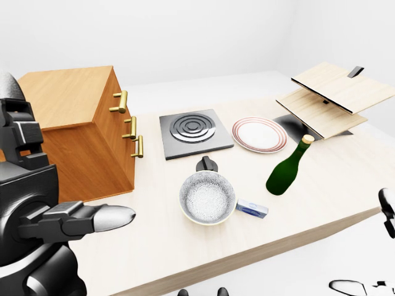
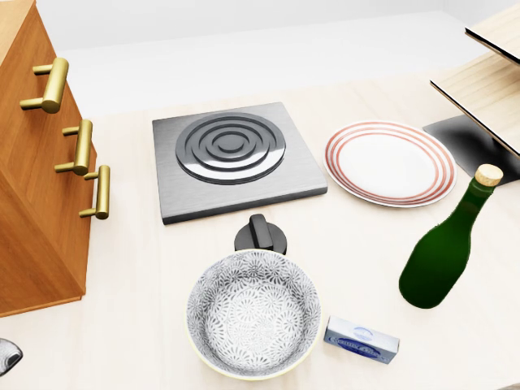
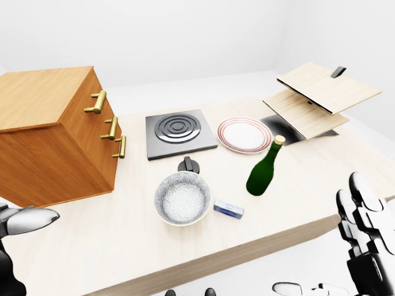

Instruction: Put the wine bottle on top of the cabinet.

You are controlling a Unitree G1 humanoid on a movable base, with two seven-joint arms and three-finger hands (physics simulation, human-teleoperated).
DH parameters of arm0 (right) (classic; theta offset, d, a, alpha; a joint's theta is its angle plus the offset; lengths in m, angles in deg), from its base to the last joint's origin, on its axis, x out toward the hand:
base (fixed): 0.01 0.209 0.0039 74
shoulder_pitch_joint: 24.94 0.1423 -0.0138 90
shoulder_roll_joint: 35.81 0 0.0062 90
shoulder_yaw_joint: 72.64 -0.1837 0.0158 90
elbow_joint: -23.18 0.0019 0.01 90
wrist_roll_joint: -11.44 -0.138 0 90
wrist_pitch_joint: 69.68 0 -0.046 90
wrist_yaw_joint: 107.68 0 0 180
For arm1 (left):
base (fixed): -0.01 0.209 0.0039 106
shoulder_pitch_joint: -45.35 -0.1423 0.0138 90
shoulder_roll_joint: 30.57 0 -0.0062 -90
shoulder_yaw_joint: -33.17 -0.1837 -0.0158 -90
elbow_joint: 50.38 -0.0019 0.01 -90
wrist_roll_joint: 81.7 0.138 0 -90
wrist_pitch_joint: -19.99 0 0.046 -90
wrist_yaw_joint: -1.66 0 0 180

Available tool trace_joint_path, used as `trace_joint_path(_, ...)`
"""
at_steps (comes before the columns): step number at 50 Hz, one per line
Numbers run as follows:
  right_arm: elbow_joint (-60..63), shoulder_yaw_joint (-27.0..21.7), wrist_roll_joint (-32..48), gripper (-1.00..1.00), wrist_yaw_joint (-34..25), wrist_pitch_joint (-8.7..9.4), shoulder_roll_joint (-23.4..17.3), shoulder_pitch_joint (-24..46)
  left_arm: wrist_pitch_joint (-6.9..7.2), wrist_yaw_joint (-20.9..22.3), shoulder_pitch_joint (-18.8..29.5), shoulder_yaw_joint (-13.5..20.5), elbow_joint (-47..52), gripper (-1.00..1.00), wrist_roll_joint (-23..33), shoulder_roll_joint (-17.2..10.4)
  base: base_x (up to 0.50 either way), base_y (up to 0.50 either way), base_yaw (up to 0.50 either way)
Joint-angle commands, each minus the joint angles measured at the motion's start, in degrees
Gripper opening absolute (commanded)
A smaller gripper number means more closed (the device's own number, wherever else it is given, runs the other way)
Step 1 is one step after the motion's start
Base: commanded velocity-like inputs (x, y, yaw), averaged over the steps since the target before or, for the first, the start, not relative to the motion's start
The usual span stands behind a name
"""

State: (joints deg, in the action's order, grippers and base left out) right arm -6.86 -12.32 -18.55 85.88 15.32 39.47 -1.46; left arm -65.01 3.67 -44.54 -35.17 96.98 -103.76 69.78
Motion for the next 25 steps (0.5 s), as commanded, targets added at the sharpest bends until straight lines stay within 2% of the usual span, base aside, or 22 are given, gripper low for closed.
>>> trace_joint_path(1,0.03,-3.03,-7.73,1.00,-0.99,0.00,2.04,-3.24,0.00,0.39,-0.42,-0.55,0.07,1.00,0.63,0.38,0.00,0.00,0.00)
trace_joint_path(7,0.02,-7.35,-11.24,1.00,-4.53,0.00,5.19,4.01,0.00,0.49,-0.63,-0.77,0.13,1.00,0.86,0.58,0.00,0.00,0.00)
trace_joint_path(11,0.02,-9.36,-12.58,1.00,-5.75,3.55,6.06,7.12,0.00,0.57,-0.59,-0.74,0.32,1.00,0.93,0.66,0.00,0.00,0.00)
trace_joint_path(14,0.02,-10.85,-14.20,1.00,-4.84,7.18,4.52,10.00,0.00,0.76,-0.76,-0.96,0.34,1.00,1.05,0.74,0.00,0.00,0.00)
trace_joint_path(17,0.02,-11.59,-15.34,1.00,-3.88,10.00,3.16,12.65,0.00,1.02,-1.19,-1.31,0.20,1.00,1.49,0.99,0.00,0.00,0.00)
trace_joint_path(21,0.02,-13.13,-16.99,1.00,-2.95,10.00,2.27,19.33,0.00,1.35,-1.21,-1.04,-0.24,1.00,1.57,1.10,0.00,0.00,0.00)
trace_joint_path(25,0.02,-13.30,-15.71,1.00,-4.73,10.00,4.77,24.04,0.00,1.49,-1.30,-0.58,-0.23,1.00,1.30,1.08,0.00,0.00,0.00)
